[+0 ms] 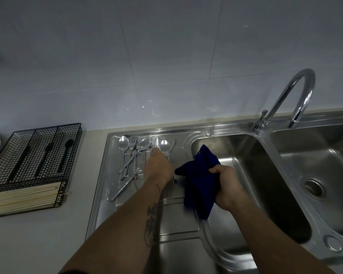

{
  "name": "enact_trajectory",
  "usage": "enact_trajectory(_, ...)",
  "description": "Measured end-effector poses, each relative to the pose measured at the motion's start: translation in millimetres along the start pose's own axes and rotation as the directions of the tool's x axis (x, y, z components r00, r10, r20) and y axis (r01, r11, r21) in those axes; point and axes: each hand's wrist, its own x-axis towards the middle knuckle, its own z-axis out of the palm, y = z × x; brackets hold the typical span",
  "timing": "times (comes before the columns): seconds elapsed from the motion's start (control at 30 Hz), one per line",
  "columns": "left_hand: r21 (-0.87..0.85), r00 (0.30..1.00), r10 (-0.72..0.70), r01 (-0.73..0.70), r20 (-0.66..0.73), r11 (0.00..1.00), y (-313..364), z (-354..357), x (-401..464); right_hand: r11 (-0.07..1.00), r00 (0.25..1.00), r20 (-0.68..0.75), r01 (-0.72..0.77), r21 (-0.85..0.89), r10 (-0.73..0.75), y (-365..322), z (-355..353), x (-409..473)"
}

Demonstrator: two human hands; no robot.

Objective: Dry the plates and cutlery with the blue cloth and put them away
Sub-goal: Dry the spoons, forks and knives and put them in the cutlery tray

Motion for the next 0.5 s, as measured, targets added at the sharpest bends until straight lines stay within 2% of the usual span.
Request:
enact_trajectory(0.13, -0.083, 0.995, -0.065, 0.071, 0.073, 0.994, 4, 12, 0, 1.0, 1.0, -0.025, 0.009, 0.029, -0.008, -10, -11, -3)
enact_trajectory(0.33, -0.096, 0.986, -0.147, 0.155, 0.082, 0.983, 8, 23, 3, 0.999, 0.999, -0.047, 0.006, 0.032, -0.005, -13, -28, -9)
enact_trajectory(0.5, -0.063, 0.985, -0.146, 0.152, 0.089, 0.986, 15, 23, 4, 1.0, 0.999, -0.047, 0.014, 0.015, -0.013, -12, -34, -13)
